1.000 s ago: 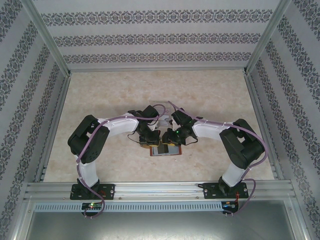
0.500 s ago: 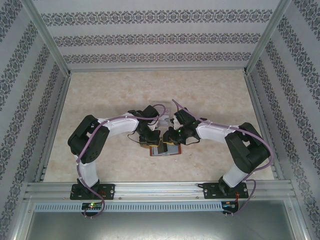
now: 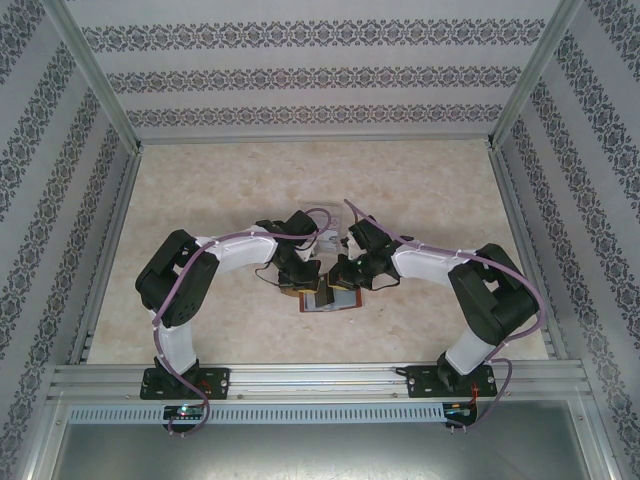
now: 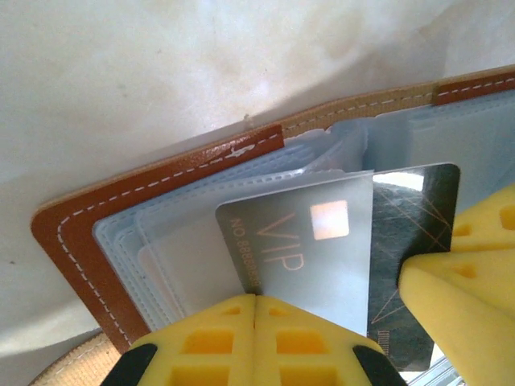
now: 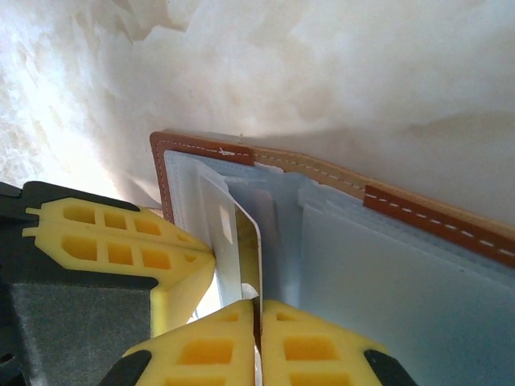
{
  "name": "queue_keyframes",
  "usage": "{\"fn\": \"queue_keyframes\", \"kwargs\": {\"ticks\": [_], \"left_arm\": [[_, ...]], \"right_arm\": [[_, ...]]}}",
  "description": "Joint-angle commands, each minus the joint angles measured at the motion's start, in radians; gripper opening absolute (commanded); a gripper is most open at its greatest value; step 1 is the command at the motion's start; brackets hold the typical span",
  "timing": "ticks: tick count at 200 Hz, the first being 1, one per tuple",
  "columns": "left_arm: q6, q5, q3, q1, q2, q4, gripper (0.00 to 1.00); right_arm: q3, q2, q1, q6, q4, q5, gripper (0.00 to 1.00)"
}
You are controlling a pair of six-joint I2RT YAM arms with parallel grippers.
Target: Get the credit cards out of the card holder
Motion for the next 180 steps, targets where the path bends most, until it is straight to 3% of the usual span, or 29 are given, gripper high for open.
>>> {"fn": "queue_keyframes", "kwargs": {"ticks": [1,64,180], "left_arm": [[0.009,-0.051,0.002,-0.009,0.022,-0.04,0.03],[0.009,-0.05,0.001,-0.009,0.017,-0.039,0.03],[-0.001,-0.049,-0.014,-0.008,-0.013,-0.037,0.03]], "right_arm": [[-0.008,-0.036,-0.013,-0.039,-0.072,0.052,0.08],[-0.003,-0.096,-0.044,-0.097,-0.189,0.108,0.08],[0.026,-0.105,-0.037,-0.118,-0.237,0.139,0.07]]}}
